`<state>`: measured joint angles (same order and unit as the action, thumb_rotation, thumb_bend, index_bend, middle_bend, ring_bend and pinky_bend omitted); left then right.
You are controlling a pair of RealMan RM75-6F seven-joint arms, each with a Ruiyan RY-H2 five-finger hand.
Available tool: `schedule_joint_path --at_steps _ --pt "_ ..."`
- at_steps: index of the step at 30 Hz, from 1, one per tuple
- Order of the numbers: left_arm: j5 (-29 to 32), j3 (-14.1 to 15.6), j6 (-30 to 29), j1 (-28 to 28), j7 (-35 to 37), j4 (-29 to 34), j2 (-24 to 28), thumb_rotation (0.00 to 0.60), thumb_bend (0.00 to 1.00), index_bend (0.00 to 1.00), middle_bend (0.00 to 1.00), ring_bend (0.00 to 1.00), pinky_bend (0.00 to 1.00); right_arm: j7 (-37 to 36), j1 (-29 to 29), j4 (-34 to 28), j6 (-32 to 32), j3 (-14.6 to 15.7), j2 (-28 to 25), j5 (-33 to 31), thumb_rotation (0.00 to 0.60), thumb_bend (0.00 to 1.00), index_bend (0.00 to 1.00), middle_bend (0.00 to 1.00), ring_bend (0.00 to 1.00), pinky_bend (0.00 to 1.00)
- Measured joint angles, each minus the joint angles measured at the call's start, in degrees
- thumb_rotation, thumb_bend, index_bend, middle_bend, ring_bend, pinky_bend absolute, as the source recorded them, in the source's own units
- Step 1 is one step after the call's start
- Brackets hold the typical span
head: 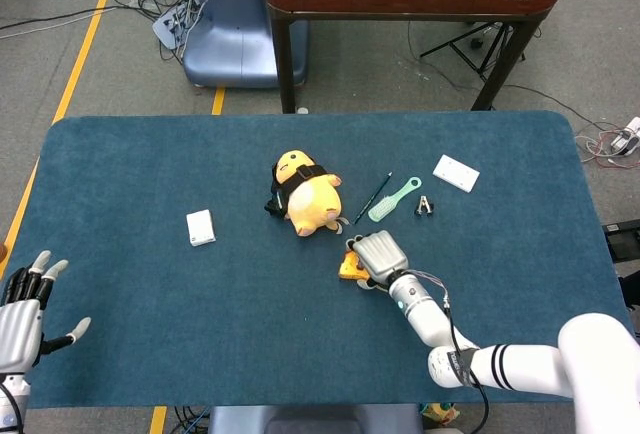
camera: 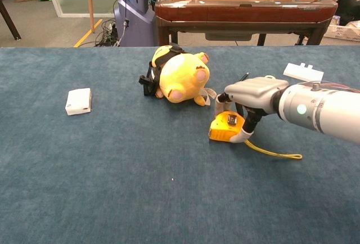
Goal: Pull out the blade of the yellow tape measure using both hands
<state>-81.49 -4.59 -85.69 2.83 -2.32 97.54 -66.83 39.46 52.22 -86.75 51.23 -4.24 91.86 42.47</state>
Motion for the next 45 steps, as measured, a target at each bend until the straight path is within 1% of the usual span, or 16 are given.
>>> schedule_joint_path --at_steps 3,5,10,14,19,23,28,32,39,45 --pt "-0.1 -1.0 1.9 1.8 1.4 0.9 0.5 0.6 0.17 0.14 0.0 0.0 0.0 -0.1 0.4 -2.3 0.8 -1.0 -0.9 0.2 0.6 0.71 0.54 0.58 0.49 0.4" --pt "0.1 -1.9 3.6 3.3 2.6 1.6 0.8 0.6 0.17 0.14 0.0 0.0 0.0 0.0 0.7 -4.1 1.4 -1.9 -1.6 0.1 0.6 0.72 0.55 0.6 0.51 0.4" --pt "1.4 -4.2 8.6 7.3 5.7 3.6 1.1 0.6 0.17 0.14 0.0 0.0 0.0 0.9 2.7 -9.0 3.8 -5.6 -3.2 -1.5 0.6 0.73 0.59 0.62 0.54 0.4" --pt "4.6 -6.6 13.4 11.1 8.6 5.6 0.5 0.6 0.17 0.12 0.0 0.0 0.0 2.3 4.6 -10.8 6.0 -8.2 -3.1 -4.1 0.6 0.75 0.59 0.63 0.55 0.4" --pt "9.9 -9.3 18.0 15.0 11.0 7.1 -1.4 0.6 0.17 0.05 0.0 0.0 0.0 4.5 7.5 -11.9 8.9 -10.8 -1.4 -7.0 0.6 0.75 0.6 0.64 0.56 0.4" --pt "13.6 -11.2 20.0 18.1 10.9 7.3 -4.6 0.6 0.17 0.01 0.0 0.0 0.0 6.7 10.1 -12.0 10.2 -12.4 0.6 -9.8 0.6 0.75 0.6 0.64 0.57 0.4" --pt "17.1 -12.8 21.2 20.7 10.6 6.8 -7.9 0.6 0.17 0.0 0.0 0.0 0.0 8.6 13.1 -10.9 11.8 -13.9 3.9 -12.3 0.6 0.76 0.61 0.64 0.58 0.4" --pt "19.7 -13.6 21.5 22.5 9.5 6.0 -10.8 0.6 0.17 0.0 0.0 0.0 0.0 9.6 14.7 -9.7 13.8 -14.9 6.6 -13.6 0.6 0.79 0.62 0.64 0.58 0.4" --pt "23.5 -13.9 21.3 25.1 5.2 5.0 -15.0 0.6 0.17 0.0 0.0 0.0 0.0 11.3 17.4 -7.2 16.4 -16.9 10.8 -16.4 0.6 0.82 0.62 0.64 0.58 0.4" --pt "25.7 -14.0 21.4 26.7 3.9 4.7 -17.3 0.6 0.17 0.0 0.0 0.0 0.0 11.9 18.8 -5.0 17.5 -18.2 13.3 -17.5 0.6 0.82 0.62 0.64 0.59 0.4"
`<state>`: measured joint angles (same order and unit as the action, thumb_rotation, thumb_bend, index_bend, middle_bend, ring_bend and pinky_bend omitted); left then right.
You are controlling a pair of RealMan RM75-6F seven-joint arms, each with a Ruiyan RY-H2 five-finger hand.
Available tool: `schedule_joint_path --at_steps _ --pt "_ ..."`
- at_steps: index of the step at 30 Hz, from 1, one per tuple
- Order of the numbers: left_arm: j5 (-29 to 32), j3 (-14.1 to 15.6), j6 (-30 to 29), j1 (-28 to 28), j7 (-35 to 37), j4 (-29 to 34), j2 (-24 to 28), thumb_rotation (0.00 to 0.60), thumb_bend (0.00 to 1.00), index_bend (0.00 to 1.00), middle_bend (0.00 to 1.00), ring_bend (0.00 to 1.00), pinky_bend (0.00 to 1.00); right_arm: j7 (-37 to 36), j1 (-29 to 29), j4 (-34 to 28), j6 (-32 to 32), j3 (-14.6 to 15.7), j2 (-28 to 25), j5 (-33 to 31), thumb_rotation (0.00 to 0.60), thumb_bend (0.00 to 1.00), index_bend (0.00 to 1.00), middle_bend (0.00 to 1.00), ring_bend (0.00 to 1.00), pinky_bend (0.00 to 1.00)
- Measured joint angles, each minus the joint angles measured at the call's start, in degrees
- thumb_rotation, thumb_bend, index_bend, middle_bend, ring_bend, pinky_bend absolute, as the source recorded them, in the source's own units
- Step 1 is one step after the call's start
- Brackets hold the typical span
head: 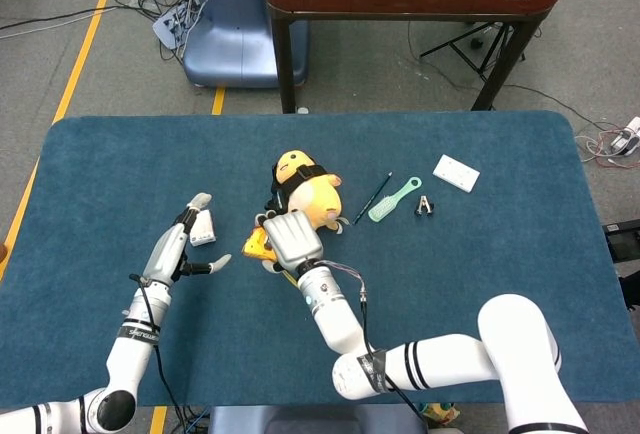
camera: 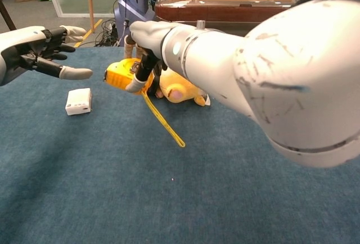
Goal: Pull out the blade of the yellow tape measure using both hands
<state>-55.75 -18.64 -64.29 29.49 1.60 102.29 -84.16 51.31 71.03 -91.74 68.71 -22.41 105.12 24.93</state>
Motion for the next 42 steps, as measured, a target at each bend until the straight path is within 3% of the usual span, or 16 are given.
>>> schedule_joint_path --at_steps 24,42 --pt "3.8 -0.5 -1.6 2.3 -3.1 -0.8 -4.3 0.6 0.17 0.0 0.0 0.0 0.0 -1.8 1.9 7.9 -0.3 -3.3 6.3 -0.7 0.6 0.83 0.62 0.65 0.61 0.4" --pt "4.9 -0.7 -1.8 2.7 -3.4 -2.3 -5.0 0.6 0.17 0.0 0.0 0.0 0.0 -1.6 1.5 8.4 -1.2 -3.8 7.0 -0.5 0.6 0.84 0.63 0.65 0.61 0.4"
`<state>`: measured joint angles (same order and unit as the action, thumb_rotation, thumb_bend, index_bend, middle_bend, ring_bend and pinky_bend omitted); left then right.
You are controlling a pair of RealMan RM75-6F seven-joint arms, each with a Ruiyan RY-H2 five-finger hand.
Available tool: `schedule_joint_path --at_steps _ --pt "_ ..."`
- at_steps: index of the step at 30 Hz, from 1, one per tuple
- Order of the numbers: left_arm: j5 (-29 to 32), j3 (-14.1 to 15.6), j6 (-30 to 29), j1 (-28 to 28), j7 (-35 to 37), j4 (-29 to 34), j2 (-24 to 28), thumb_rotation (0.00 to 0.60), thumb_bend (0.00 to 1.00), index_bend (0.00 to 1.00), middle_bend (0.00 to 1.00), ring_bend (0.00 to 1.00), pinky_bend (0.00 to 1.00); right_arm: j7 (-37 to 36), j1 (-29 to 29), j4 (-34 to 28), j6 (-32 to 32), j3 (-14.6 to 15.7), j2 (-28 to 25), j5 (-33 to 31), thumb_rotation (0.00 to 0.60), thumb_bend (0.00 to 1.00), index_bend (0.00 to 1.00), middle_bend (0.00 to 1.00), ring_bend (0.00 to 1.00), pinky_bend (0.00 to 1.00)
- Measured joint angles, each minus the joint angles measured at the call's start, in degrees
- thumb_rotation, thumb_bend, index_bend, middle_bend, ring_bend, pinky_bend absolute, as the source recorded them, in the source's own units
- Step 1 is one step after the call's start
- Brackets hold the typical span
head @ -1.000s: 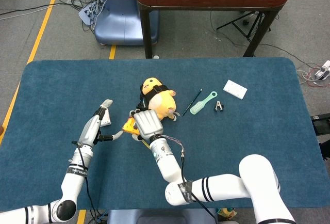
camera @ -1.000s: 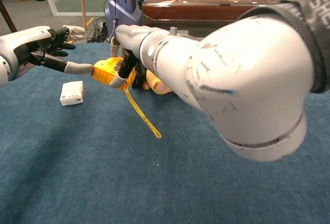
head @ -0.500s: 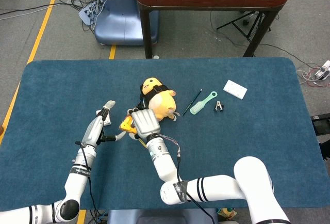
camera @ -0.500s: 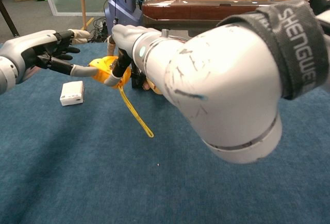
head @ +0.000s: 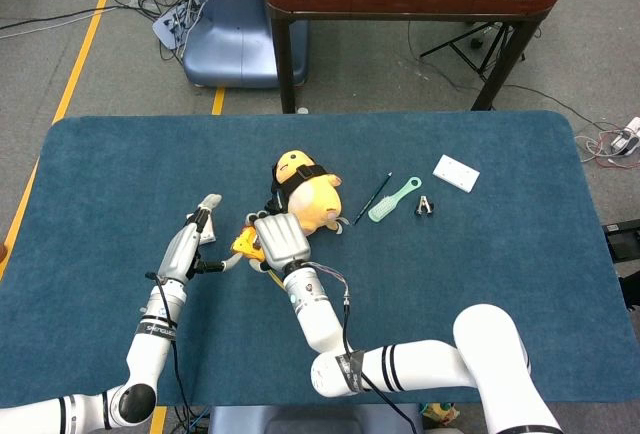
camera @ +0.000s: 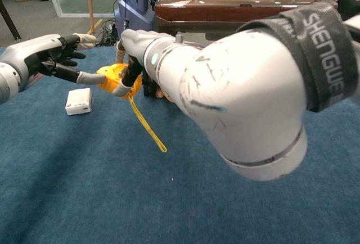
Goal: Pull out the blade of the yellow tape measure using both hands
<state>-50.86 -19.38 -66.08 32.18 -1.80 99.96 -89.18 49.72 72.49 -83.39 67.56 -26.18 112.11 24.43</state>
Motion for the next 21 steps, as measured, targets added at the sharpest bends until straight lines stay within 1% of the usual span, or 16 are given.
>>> schedule_joint_path --at_steps 21 --pt "1.5 -0.3 -0.1 0.3 -0.7 -2.1 -0.9 0.6 0.17 0.0 0.0 0.0 0.0 -0.3 -1.0 -0.4 -1.2 0.4 -0.5 0.1 0.6 0.86 0.64 0.65 0.62 0.4"
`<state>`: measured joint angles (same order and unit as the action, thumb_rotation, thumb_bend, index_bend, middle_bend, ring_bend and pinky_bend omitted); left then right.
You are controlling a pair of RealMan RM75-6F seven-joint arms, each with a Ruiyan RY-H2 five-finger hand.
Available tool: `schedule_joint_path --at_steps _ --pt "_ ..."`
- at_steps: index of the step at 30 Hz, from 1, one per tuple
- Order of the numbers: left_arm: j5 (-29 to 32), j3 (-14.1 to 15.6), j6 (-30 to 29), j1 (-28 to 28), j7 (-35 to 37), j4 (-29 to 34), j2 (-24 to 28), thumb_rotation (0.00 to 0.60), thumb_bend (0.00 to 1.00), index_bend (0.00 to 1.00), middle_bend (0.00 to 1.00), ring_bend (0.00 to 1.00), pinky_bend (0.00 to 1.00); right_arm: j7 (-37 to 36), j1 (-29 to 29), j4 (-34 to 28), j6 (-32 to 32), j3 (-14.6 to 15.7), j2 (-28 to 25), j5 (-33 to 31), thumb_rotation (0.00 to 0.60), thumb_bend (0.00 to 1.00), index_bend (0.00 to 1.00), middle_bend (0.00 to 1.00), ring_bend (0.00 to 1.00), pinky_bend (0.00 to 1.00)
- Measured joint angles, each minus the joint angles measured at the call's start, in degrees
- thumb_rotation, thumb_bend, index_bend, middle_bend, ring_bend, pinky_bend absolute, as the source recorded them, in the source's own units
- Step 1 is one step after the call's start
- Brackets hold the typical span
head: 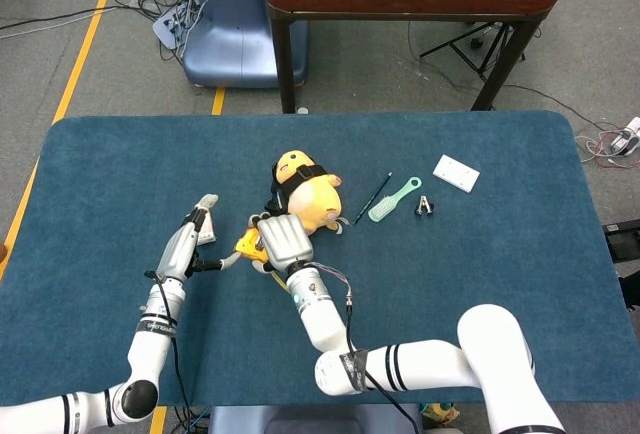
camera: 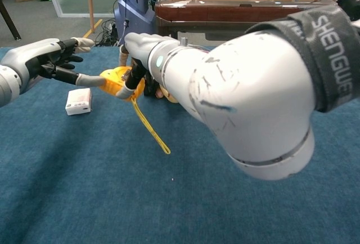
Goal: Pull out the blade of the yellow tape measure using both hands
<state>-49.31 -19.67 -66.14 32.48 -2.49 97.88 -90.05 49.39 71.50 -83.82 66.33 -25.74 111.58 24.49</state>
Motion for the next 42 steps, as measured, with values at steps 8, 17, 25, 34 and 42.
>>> schedule_joint_path --at_steps 8,17,25,34,42 --pt "0.8 -0.4 -0.3 -0.1 -0.2 -0.5 0.0 0.6 0.17 0.0 0.0 0.0 0.0 0.1 -0.1 0.0 -0.3 0.2 -0.1 -0.2 0.6 0.86 0.64 0.65 0.63 0.4" --pt "0.9 -0.4 -0.1 -0.4 -0.3 -0.4 0.9 0.6 0.17 0.0 0.0 0.0 0.0 -0.1 -0.3 0.1 -0.4 0.4 -0.2 -0.2 0.6 0.86 0.64 0.65 0.63 0.4" --pt "1.4 -0.8 0.0 -0.5 -0.1 -0.8 1.3 0.6 0.17 0.0 0.0 0.0 0.0 0.0 -0.5 -0.3 -0.3 0.5 -0.5 -0.2 0.6 0.86 0.64 0.66 0.63 0.4" --pt "2.4 -1.4 -0.3 -0.8 0.0 -1.5 1.8 0.6 0.17 0.0 0.0 0.0 0.0 0.0 -0.8 -0.9 -0.1 0.7 -0.9 -0.2 0.6 0.86 0.65 0.66 0.64 0.4" --pt "3.0 -1.6 -0.2 -1.1 -0.1 -2.2 2.6 0.6 0.2 0.03 0.0 0.0 0.0 -0.1 -0.9 -1.4 0.2 0.5 -1.2 0.0 0.6 0.86 0.65 0.66 0.64 0.4"
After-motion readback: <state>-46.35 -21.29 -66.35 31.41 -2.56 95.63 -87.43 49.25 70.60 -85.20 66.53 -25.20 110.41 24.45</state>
